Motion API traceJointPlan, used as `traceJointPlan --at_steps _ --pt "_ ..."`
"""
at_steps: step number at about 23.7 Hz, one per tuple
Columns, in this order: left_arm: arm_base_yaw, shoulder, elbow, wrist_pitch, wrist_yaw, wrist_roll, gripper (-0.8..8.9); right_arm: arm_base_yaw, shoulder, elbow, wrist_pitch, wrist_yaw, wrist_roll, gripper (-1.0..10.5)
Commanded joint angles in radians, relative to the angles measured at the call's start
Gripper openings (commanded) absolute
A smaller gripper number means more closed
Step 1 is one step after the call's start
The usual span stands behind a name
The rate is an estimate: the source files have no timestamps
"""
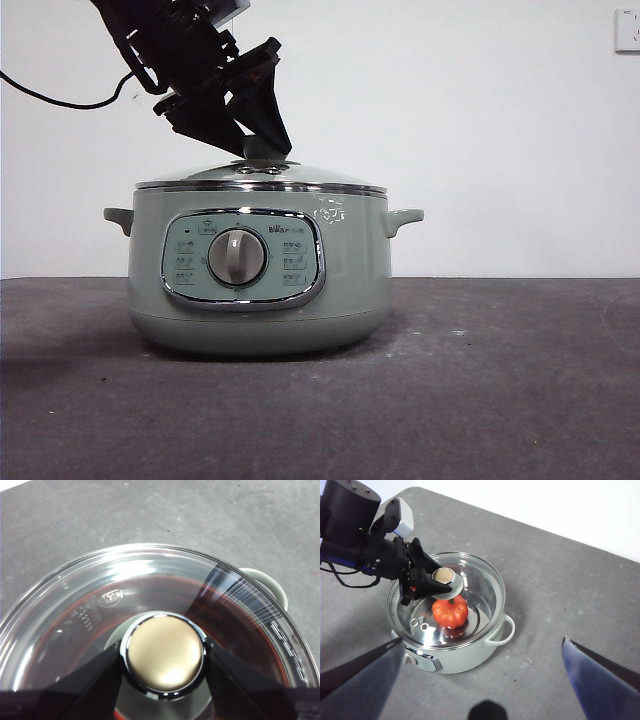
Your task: Pick up the pumpkin,open the lid,put the pumpkin in the pot,close the lid
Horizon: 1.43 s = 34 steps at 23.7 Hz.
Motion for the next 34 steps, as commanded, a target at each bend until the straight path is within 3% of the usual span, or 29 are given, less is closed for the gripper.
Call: traceJointPlan --at_steps 1,12,14,17,19,27,34 --pt "-0.005 0.015 0.006 -0.010 0.017 -0.002 -0.09 0.002 0.001 0.000 0.005 0.000 0.012 6.0" --pt "-0.004 0.014 0.006 -0.108 0.015 -0.003 0.11 0.002 0.001 0.000 0.002 -0.001 0.012 6.0" --pt "-0.004 0.014 0.006 -0.108 0.014 -0.003 1.06 0.002 0.001 0.000 -0.002 -0.001 0.012 6.0" --pt "-0.004 0.012 0.006 -0.108 0.014 -0.003 3.91 0.002 0.001 0.000 -0.018 -0.001 0.012 6.0" --pt "-0.004 0.005 0.006 -0.109 0.014 -0.004 5.16 0.002 0.001 0.000 -0.032 -0.001 0.012 6.0" --pt "-0.004 -0.095 0.008 -0.134 0.014 -0.008 5.32 0.002 0.001 0.000 -0.090 -0.005 0.013 6.0" --pt "-0.005 -0.388 0.008 -0.459 0.063 -0.008 5.30 0.002 0.002 0.000 -0.217 -0.230 0.013 5.9"
